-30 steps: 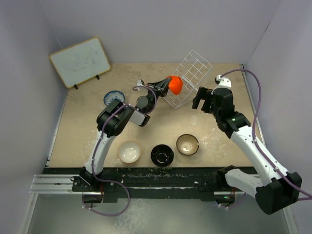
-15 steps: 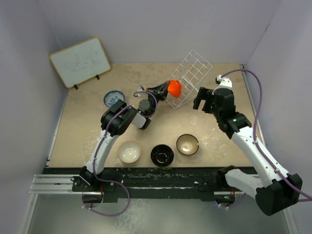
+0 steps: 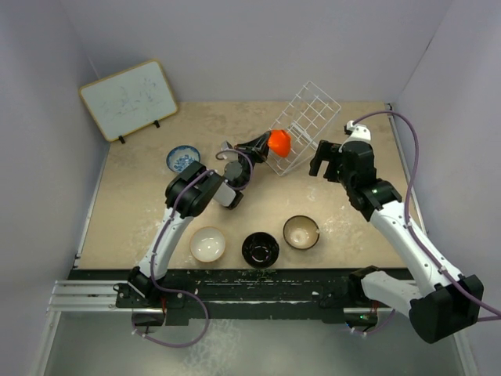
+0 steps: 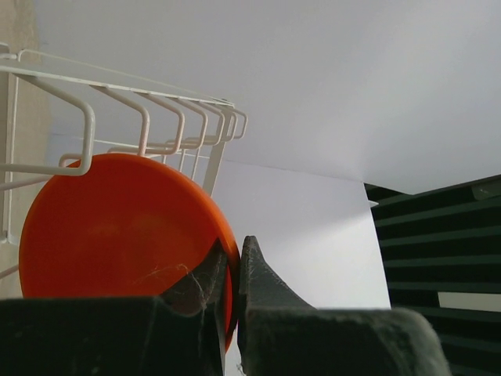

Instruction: Load the bowls into the dish rack

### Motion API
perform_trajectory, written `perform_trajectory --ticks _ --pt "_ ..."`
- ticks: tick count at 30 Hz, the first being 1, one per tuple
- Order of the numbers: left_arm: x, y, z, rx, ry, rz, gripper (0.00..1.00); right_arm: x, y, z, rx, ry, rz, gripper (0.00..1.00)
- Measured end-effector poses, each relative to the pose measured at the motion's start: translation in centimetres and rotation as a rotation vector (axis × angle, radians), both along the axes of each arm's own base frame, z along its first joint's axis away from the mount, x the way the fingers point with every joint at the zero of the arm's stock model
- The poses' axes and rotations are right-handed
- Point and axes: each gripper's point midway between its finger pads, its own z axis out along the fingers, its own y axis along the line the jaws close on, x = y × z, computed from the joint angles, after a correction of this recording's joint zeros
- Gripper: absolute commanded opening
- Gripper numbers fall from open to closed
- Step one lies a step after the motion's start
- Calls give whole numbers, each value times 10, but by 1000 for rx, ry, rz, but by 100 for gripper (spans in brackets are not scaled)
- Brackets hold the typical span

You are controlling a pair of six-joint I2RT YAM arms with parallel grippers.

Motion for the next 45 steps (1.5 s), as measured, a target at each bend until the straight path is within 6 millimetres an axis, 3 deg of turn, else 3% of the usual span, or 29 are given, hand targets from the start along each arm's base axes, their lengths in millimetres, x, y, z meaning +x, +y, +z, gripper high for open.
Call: perform_trajectory --ticks 8,17,22,25,26,27,28,31,40,45 --pt "-5 4 -14 -31 57 -21 20 1 5 -5 8 17 20 100" --pt "-9 3 -30 -42 101 -45 53 1 5 -5 10 18 23 100" --pt "-13 2 -36 -23 110 -57 62 1 6 -6 10 19 23 100" --pt "-17 2 -39 -5 112 -70 75 1 6 -5 11 17 23 100" --pt "-18 3 -39 1 115 -71 83 2 6 -5 12 15 24 100" --pt "-19 4 -39 2 116 -72 97 2 6 -5 13 14 23 100" --pt "-20 4 -36 5 110 -74 100 2 6 -4 15 14 24 100" --pt "-23 8 -25 12 97 -79 99 2 7 -4 17 14 26 100" --pt "-32 25 -32 86 110 -115 99 0 7 0 23 2 29 100" --pt "-32 37 -6 134 36 -156 99 0 10 1 31 3 41 100"
